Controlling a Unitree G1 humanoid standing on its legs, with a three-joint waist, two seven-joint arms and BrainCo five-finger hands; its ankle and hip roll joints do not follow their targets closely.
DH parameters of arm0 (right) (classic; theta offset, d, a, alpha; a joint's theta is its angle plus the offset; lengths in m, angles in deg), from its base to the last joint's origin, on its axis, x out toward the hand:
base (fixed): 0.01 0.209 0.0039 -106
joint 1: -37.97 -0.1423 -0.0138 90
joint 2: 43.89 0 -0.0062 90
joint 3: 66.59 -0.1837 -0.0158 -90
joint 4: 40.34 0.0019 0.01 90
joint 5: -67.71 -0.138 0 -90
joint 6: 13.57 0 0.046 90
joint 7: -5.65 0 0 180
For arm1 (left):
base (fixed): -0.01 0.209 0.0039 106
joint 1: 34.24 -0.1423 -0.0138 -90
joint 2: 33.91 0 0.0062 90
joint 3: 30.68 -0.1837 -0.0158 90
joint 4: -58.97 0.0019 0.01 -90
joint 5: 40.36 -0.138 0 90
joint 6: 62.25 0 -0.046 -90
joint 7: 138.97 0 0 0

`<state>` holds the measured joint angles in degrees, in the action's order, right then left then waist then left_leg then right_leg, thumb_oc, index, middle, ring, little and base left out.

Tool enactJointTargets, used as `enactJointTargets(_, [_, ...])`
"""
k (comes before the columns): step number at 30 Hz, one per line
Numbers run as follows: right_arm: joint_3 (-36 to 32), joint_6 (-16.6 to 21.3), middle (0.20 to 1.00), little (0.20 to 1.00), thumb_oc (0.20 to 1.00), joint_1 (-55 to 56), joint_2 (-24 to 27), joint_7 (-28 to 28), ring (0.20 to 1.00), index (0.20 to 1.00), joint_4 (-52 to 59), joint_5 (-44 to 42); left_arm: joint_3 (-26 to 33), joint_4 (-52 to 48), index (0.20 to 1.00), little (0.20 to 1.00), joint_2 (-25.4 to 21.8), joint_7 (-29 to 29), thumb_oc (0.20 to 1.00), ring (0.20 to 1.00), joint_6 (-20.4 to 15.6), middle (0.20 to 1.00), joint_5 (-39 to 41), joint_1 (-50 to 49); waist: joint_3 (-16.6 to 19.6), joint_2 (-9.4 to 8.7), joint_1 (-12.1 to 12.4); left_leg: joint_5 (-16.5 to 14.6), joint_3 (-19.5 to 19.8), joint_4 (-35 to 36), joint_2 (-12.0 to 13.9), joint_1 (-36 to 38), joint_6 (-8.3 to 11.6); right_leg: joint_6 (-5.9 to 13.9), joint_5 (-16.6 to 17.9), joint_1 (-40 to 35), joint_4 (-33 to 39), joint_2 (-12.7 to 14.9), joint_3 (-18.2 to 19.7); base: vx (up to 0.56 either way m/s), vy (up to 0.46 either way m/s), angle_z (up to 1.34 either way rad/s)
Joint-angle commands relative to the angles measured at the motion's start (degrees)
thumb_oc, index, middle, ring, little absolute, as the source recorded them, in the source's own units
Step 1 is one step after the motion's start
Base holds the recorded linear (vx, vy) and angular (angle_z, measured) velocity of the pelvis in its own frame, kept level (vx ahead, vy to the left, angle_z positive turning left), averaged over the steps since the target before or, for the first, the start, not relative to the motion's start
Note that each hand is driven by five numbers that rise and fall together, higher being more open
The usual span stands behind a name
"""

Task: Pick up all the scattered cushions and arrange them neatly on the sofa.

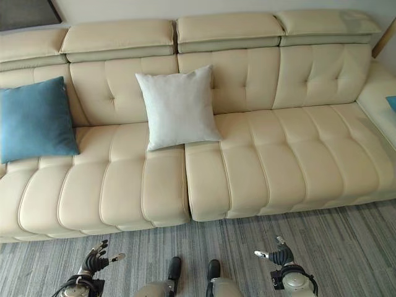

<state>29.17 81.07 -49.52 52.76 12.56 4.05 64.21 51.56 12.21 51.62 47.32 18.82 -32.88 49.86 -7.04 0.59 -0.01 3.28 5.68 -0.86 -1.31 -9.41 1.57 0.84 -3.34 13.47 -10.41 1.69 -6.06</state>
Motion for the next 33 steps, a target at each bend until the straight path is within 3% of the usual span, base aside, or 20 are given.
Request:
enactJointTargets(1, [-0.5,1.5,1.000,1.000,1.000,-1.8,-0.1,0.8,1.000,1.000,0.5,-2.7,-0.4,-0.4,1.000,1.000,-2.2,-0.1,1.000,1.000,-1.3,1.000,-2.1,0.3,1.1,-3.11,-0.4,-5.7,0.0,-3.3,-3.3,0.2,0.02,7.18,4.1,-6.9,8.9,1.6,1.6,-0.02,0.054,-0.40])
enactJointTargets(7, [-0.6,1.1,1.000,1.000,1.000,-2.0,-0.9,1.2,1.000,1.000,0.6,-4.0,-1.1,-1.5,1.000,1.000,-2.1,-0.1,1.000,1.000,-1.2,1.000,-2.3,0.7,1.0,-3.31,-1.3,-8.6,-4.8,-6.8,-2.4,-0.3,-1.09,8.41,5.6,-3.8,7.8,0.8,7.1,-0.04,0.053,-0.68])
enactJointTargets(11, [0.4,0.9,1.000,1.000,1.000,-2.9,-1.1,1.3,1.000,1.000,0.6,-3.9,-0.6,-2.9,1.000,1.000,-2.6,0.0,1.000,1.000,-1.2,1.000,-2.0,0.2,1.1,-3.76,-0.8,-9.8,-9.5,-8.0,-0.9,-0.9,-1.91,9.47,6.9,-1.4,7.8,0.8,8.2,-0.04,0.006,-1.31])
enactJointTargets(13, [1.4,1.1,1.000,1.000,1.000,-3.6,-1.2,1.5,1.000,1.000,0.9,-3.5,-0.3,-3.8,1.000,1.000,-2.9,0.3,1.000,1.000,-1.2,1.000,-1.3,0.1,0.8,-3.85,0.0,-10.6,-11.9,-8.8,0.5,-0.9,-2.30,9.68,7.1,-0.3,7.2,1.5,5.6,-0.02,-0.114,-1.60])
enactJointTargets(14, [2.3,1.1,1.000,1.000,1.000,-3.8,-1.0,1.4,1.000,1.000,2.0,-2.9,0.4,-5.3,1.000,1.000,-3.5,0.3,1.000,1.000,-1.2,1.000,-0.4,-0.5,0.8,-3.86,1.2,-10.8,-14.1,-8.4,2.4,-0.4,-2.28,8.87,6.5,-0.1,6.3,3.5,-1.3,0.03,-0.254,-1.68])
enactJointTargets(15, [3.2,1.3,1.000,1.000,1.000,-4.3,-1.0,1.5,1.000,1.000,2.5,-2.4,1.0,-5.4,1.000,1.000,-4.1,0.1,1.000,1.000,-1.0,1.000,0.7,-0.6,0.9,-3.77,2.6,-10.7,-16.3,-8.1,4.4,0.5,-1.61,8.14,5.4,-0.8,5.6,6.3,-10.7,0.15,-0.280,-2.11])
enactJointTargets(16, [3.5,1.2,1.000,1.000,1.000,-4.1,-1.3,1.4,1.000,1.000,3.4,-2.3,1.1,-5.3,1.000,1.000,-4.1,0.1,1.000,1.000,-0.9,1.000,1.0,-0.8,0.9,-3.40,3.0,-12.2,-16.8,-8.2,5.9,1.9,-0.97,8.29,4.0,-1.8,4.9,6.9,-13.3,0.22,-0.263,-1.68])
enactJointTargets(19, [3.0,1.2,1.000,1.000,1.000,-3.3,-1.7,1.6,1.000,1.000,4.2,-2.8,0.2,-4.4,1.000,1.000,-3.9,0.1,1.000,1.000,-0.5,1.000,0.1,0.0,1.0,-3.98,1.6,-12.4,-17.3,-8.0,7.5,4.9,-0.11,7.75,2.7,-2.3,3.9,6.1,-11.8,0.23,-0.219,-1.23])
enactJointTargets(20, [2.7,1.3,1.000,1.000,1.000,-3.3,-1.7,1.8,1.000,1.000,4.3,-3.1,-0.2,-4.1,1.000,1.000,-3.6,0.1,1.000,1.000,-0.4,1.000,-0.2,0.7,0.7,-4.74,0.9,-10.2,-17.8,-9.1,7.8,4.4,0.02,6.99,3.8,-2.4,4.7,6.3,-11.8,0.16,-0.169,0.25])
enactJointTargets(21, [2.7,1.3,1.000,1.000,1.000,-3.2,-1.8,1.8,1.000,1.000,4.3,-3.1,-0.2,-4.0,1.000,1.000,-3.6,0.1,1.000,1.000,-0.4,1.000,-0.2,0.6,0.9,-4.21,1.0,-11.6,-17.1,-9.2,8.2,5.0,0.39,7.53,2.7,-2.9,4.5,5.8,-11.4,0.06,-0.295,0.61])
enactJointTargets(22, [2.0,1.6,1.000,1.000,1.000,-3.2,-1.4,2.4,1.000,1.000,5.0,-4.3,-1.5,-4.2,1.000,1.000,-3.2,0.0,1.000,1.000,-0.2,1.000,-0.4,2.0,-0.1,-5.20,0.1,-7.4,-16.1,-15.8,10.0,1.3,0.55,5.92,3.5,-3.3,5.5,5.3,-10.7,0.09,-0.270,0.41])
enactJointTargets(23, [1.8,1.9,1.000,1.000,1.000,-3.5,-1.1,2.9,1.000,1.000,4.9,-5.0,-2.3,-4.1,1.000,1.000,-2.9,0.0,1.000,1.000,-0.2,1.000,-0.2,3.0,-0.4,-5.26,-0.1,-6.4,-14.5,-18.0,10.1,-0.4,0.52,5.41,3.4,-3.7,6.0,4.7,-10.3,0.06,-0.343,0.08])
enactJointTargets(26, [1.6,1.7,1.000,1.000,1.000,-3.9,-1.0,2.9,1.000,1.000,4.6,-5.2,-3.2,-3.9,1.000,1.000,-2.3,-0.2,1.000,1.000,-0.1,1.000,0.1,3.9,-0.5,-5.21,-0.4,-7.1,-11.4,-19.4,9.0,-2.3,0.22,5.00,2.8,-4.7,6.9,4.0,-9.7,0.14,-0.129,-0.11])
enactJointTargets(27, [1.2,1.8,1.000,1.000,1.000,-4.0,-1.0,2.9,1.000,1.000,4.5,-5.5,-3.8,-4.5,1.000,1.000,-2.2,-0.7,1.000,1.000,0.1,1.000,-0.2,4.0,-0.7,-5.28,-0.2,-9.6,-8.3,-18.0,4.9,-4.4,-0.28,5.07,2.4,-5.7,7.4,3.6,-8.1,0.13,-0.029,-0.30])
enactJointTargets(28, [1.2,1.8,1.000,1.000,1.000,-4.0,-1.0,2.9,1.000,1.000,4.5,-5.5,-3.8,-4.5,1.000,1.000,-2.2,-0.7,1.000,1.000,0.1,1.000,-0.2,4.0,-0.8,-5.27,-0.1,-9.6,-8.3,-18.0,4.9,-4.3,-0.30,5.09,2.4,-5.7,7.4,3.6,-8.1,0.27,-0.010,-0.07])
enactJointTargets(29, [0.9,2.1,1.000,1.000,1.000,-3.8,-0.9,2.9,1.000,1.000,4.5,-5.8,-4.2,-5.0,1.000,1.000,-2.1,-1.2,1.000,1.000,0.1,1.000,-0.9,3.7,-0.5,-5.01,0.1,-10.3,-6.8,-14.8,1.5,-5.2,-0.33,5.40,1.9,-6.7,7.9,3.0,-6.8,0.22,0.040,-0.02])
enactJointTargets(31, [0.9,2.2,1.000,1.000,1.000,-3.9,-0.9,3.3,1.000,1.000,3.9,-5.6,-4.3,-4.8,1.000,1.000,-2.0,-1.7,1.000,1.000,0.2,1.000,-1.2,3.4,-0.5,-4.33,0.9,-7.6,-6.1,-10.5,-1.9,-7.1,-0.10,5.51,1.3,-7.9,8.3,1.7,-5.7,0.22,0.050,-0.17])
enactJointTargets(33, [1.1,2.1,1.000,1.000,1.000,-4.0,-1.0,3.5,1.000,1.000,3.5,-5.4,-4.2,-4.9,1.000,1.000,-1.9,-1.7,1.000,1.000,0.2,1.000,-1.1,3.3,-0.6,-3.99,1.5,-5.5,-5.7,-8.9,-3.2,-8.5,0.21,5.76,0.9,-8.7,8.6,0.7,-5.0,0.15,0.039,-0.61])
